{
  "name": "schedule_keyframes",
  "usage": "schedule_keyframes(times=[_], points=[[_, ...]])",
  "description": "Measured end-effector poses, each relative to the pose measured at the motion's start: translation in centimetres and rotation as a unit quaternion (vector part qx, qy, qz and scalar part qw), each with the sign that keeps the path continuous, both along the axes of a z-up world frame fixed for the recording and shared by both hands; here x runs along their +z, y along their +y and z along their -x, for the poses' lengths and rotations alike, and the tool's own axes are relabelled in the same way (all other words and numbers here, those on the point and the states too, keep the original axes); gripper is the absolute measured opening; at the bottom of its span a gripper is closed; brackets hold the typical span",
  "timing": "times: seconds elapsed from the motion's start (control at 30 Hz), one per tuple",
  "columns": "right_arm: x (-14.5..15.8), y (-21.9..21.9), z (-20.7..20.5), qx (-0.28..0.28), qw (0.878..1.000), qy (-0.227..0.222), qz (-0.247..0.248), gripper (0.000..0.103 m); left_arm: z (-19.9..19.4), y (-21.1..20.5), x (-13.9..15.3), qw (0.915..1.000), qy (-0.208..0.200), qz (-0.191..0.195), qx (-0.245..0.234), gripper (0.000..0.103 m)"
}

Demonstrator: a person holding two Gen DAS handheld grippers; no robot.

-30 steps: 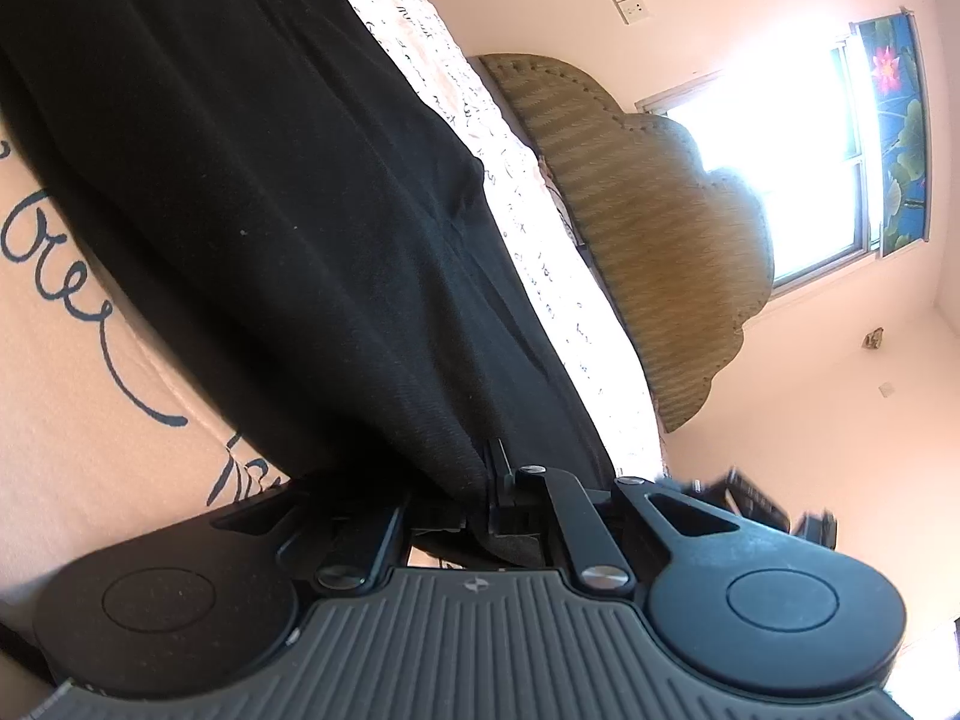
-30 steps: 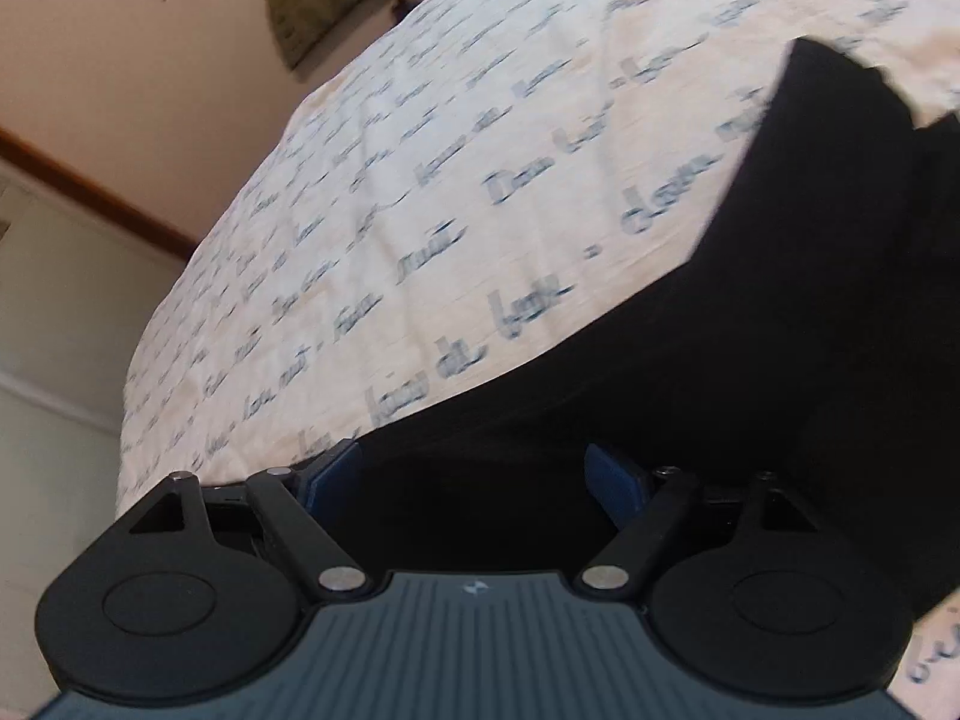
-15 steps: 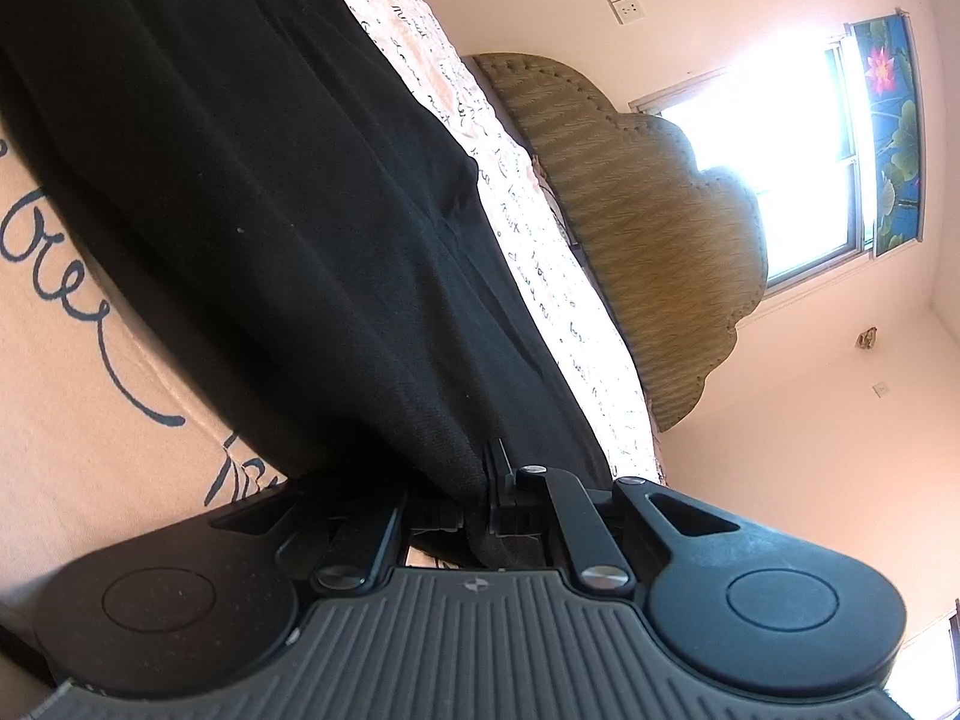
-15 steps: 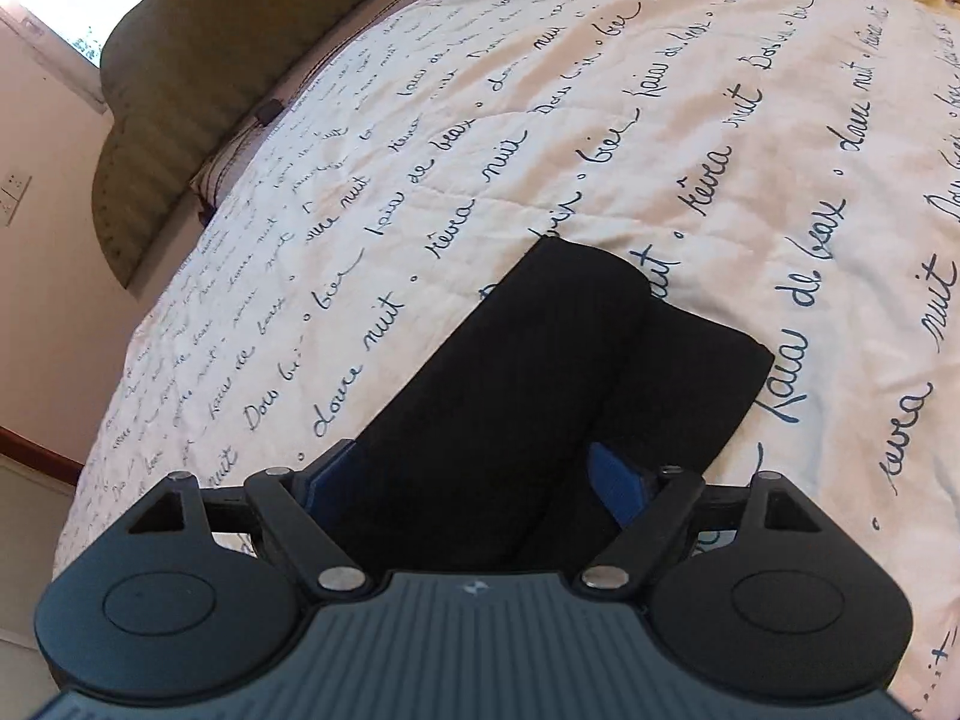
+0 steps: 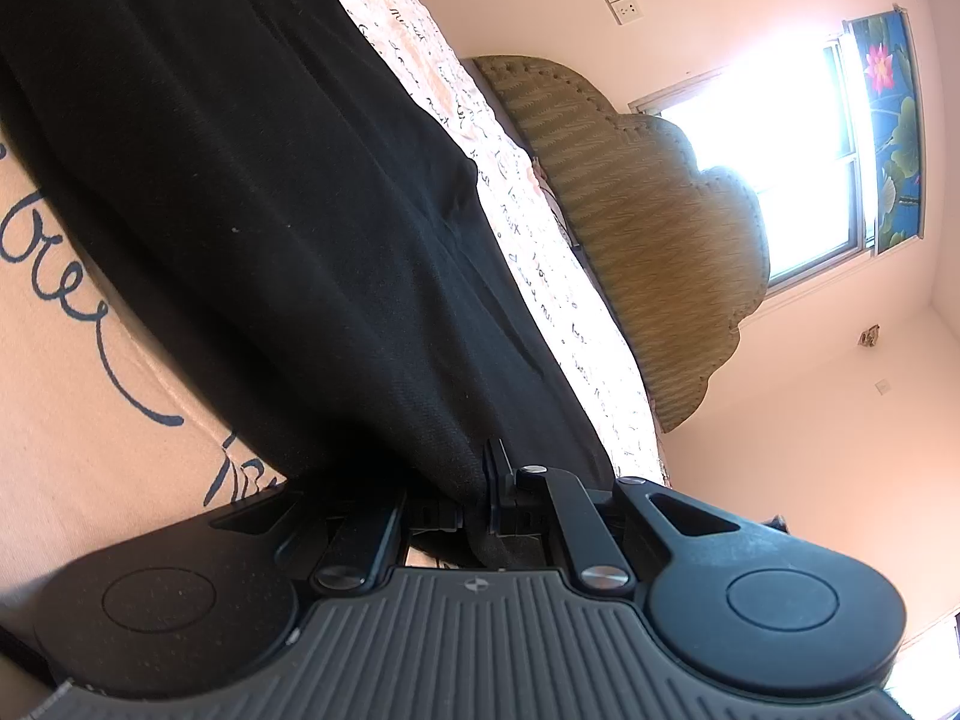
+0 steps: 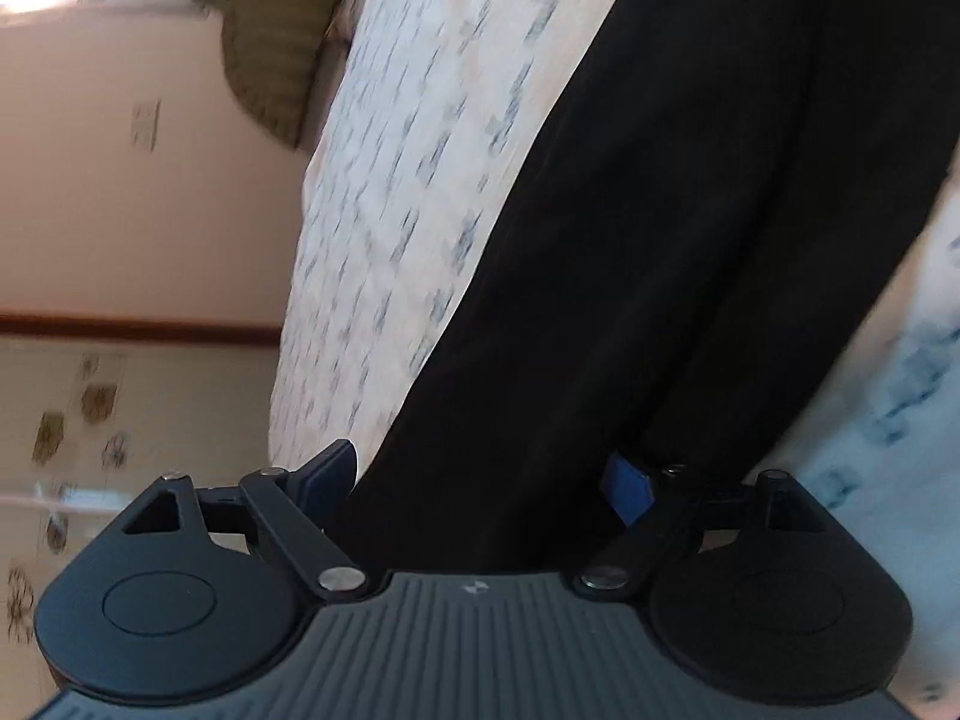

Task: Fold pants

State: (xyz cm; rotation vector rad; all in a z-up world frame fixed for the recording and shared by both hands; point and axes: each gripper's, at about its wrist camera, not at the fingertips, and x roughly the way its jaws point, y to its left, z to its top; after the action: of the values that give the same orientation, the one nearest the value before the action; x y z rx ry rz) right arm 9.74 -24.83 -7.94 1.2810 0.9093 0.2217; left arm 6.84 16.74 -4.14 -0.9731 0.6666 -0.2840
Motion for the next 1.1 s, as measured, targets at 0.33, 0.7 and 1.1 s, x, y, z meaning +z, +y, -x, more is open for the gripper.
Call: schedule_keyframes(times=[0.33, 0.7, 1.1], points=[[-0.5, 11.6, -1.6, 0.088, 0.989, -0.097, -0.075, 0.103, -0.1, 0.1, 0.1, 1.0000, -0.001, -0.004, -0.002, 0.019], [-4.5, -1.9, 0.7, -0.152, 0.930, -0.165, -0.291, 0.103, -0.2, 0.0, 0.3, 0.9999, -0.003, -0.014, -0.004, 0.022], [-3.3, -5.6, 1.8, -0.169, 0.944, -0.179, -0.220, 0.103, -0.1, -0.2, 0.4, 0.9996, -0.002, -0.028, -0.002, 0.018]])
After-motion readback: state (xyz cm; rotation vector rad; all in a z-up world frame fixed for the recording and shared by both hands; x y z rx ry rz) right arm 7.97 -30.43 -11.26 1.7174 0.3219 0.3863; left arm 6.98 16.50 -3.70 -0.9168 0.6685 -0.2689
